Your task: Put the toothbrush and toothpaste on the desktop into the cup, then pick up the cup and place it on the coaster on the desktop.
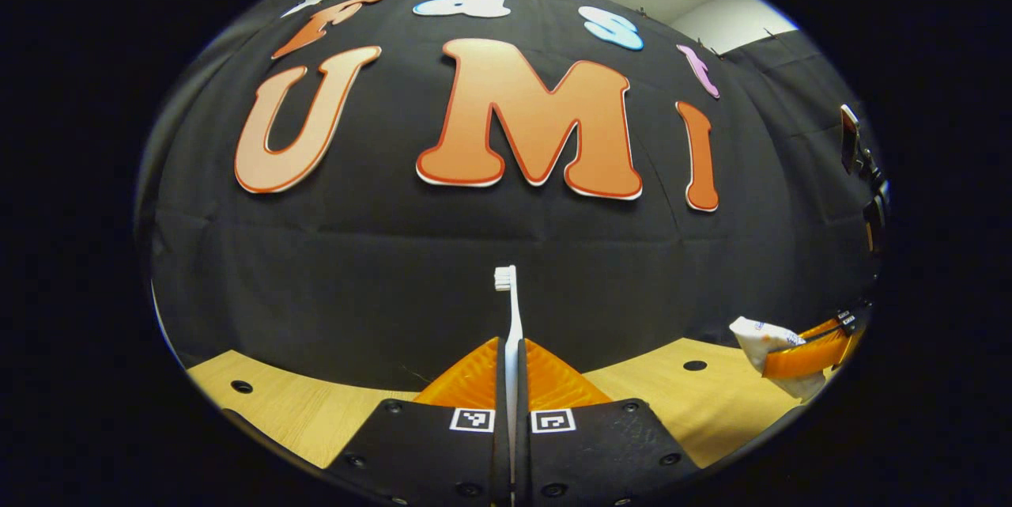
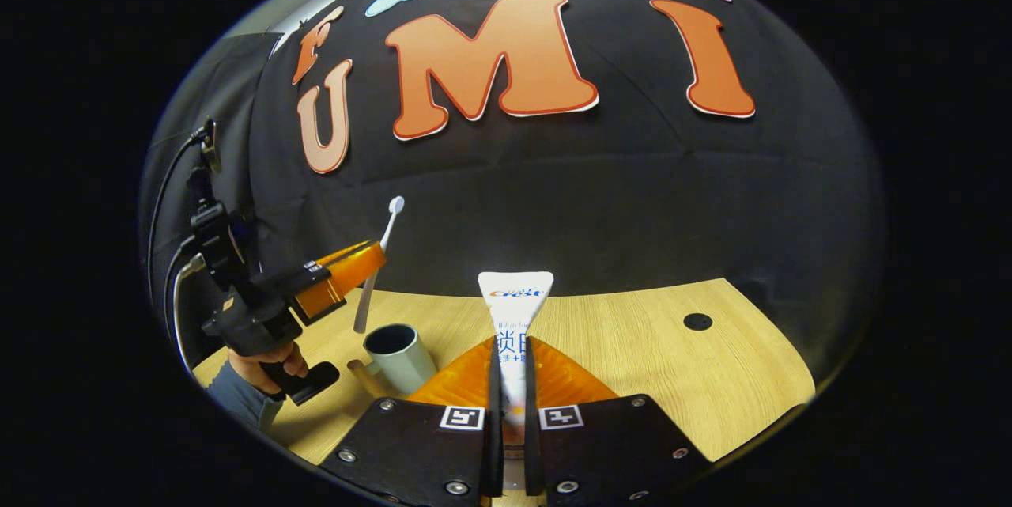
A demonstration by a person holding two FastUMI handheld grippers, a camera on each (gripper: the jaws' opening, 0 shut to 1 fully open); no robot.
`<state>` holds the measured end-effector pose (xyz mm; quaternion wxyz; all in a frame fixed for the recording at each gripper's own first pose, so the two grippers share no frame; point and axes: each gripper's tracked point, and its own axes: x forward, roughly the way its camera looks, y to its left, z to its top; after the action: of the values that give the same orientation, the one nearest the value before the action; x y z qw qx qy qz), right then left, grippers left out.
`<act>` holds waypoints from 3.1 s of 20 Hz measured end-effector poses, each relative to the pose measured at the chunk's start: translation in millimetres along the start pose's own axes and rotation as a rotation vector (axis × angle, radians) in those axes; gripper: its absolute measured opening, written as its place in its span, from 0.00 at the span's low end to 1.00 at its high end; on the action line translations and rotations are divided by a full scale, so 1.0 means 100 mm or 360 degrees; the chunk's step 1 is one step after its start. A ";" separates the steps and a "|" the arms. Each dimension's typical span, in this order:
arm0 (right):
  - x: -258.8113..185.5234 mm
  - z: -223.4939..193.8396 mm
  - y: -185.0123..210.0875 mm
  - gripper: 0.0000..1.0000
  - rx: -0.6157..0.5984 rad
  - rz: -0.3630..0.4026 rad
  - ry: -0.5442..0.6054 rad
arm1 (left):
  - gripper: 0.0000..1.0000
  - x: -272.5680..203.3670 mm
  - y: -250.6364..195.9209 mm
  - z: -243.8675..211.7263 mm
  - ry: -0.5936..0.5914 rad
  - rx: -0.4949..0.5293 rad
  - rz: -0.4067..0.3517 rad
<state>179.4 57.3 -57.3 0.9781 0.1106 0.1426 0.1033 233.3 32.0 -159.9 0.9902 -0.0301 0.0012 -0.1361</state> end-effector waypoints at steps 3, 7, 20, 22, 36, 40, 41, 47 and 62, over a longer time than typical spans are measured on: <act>0.06 -0.06 0.00 0.11 -0.0028 -0.0019 0.0041 | 0.02 0.08 0.05 -0.23 0.0080 -0.0035 -0.0046; 0.04 -0.04 0.06 0.11 -0.0068 -0.0013 0.0034 | 0.02 0.15 0.08 -0.39 0.0116 -0.0046 -0.0090; -0.09 0.01 0.17 0.11 -0.0115 -0.0020 0.0023 | 0.07 0.07 0.14 -0.68 0.0247 -0.0097 -0.0107; -0.13 0.02 0.20 0.11 -0.0117 -0.0011 0.0017 | 0.07 0.01 0.15 -0.66 0.0256 -0.0102 -0.0111; -0.19 0.20 0.56 0.11 -0.0043 0.0122 -0.0101 | 0.99 -0.88 0.29 -0.52 0.0430 0.0002 -0.0006; -0.09 0.23 0.81 0.11 -0.0006 0.0227 -0.0155 | 0.98 -1.25 0.32 -0.45 0.0429 0.0000 0.0043; -0.07 0.24 0.86 0.11 -0.0005 0.0243 -0.0170 | 0.98 -1.35 0.33 -0.44 0.0429 0.0009 0.0063; 0.13 0.38 1.04 0.11 0.0044 0.0313 -0.0280 | 0.98 -1.82 0.31 -0.28 0.0385 0.0042 0.0108; 1.10 0.59 1.52 0.11 0.0202 0.0456 -0.0451 | 0.98 -2.10 0.58 -0.63 0.0410 -0.0055 0.0176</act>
<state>274.8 216.7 7.3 0.9548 0.2046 -0.0073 0.2155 46.2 140.6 -227.4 0.9872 -0.0294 0.1325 -0.0841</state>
